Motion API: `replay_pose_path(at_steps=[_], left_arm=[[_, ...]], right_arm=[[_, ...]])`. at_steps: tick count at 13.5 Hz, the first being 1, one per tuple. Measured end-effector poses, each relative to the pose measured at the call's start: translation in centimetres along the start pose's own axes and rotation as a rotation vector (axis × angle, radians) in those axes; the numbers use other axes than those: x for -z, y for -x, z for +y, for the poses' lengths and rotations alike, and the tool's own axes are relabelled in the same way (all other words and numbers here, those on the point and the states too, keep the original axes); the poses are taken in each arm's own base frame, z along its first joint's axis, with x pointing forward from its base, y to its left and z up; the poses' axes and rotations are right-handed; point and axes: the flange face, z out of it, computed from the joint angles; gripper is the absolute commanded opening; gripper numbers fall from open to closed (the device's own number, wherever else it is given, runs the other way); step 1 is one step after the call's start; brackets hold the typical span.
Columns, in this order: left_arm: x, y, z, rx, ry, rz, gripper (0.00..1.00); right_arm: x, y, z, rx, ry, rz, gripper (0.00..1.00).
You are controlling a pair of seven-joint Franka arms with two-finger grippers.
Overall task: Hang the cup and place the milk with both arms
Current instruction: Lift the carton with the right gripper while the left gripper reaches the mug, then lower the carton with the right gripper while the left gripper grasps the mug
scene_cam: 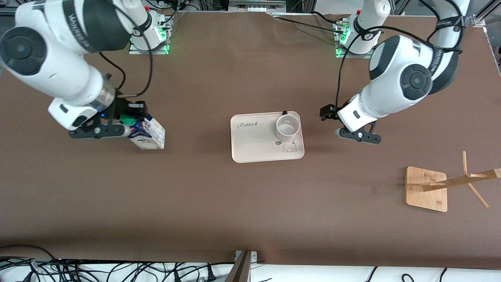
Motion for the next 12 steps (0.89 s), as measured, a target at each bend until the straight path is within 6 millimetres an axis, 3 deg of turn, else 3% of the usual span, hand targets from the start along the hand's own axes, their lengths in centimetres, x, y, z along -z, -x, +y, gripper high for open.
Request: replay_pose_path(at_steps=[3, 5, 8, 12], left_arm=[[-4.5, -0.7, 3.7, -0.022, 0.034, 0.033, 1.00], [-7.8, -0.8, 6.7, -0.002, 0.062, 0.041, 1.00], [-10.8, -0.3, 9.5, 0.013, 0.061, 0.028, 1.00], [-11.8, -0.3, 8.9, 0.020, 0.047, 0.013, 1.00]], right_arm=[[-1.2, -0.9, 7.5, 0.030, -0.031, -0.031, 0.46], [-1.7, -0.9, 10.6, 0.030, -0.028, -0.046, 0.46], [-2.3, 0.0, 12.3, 0.039, -0.017, -0.061, 0.46], [-6.2, 0.7, 11.8, 0.047, -0.016, -0.025, 0.46]])
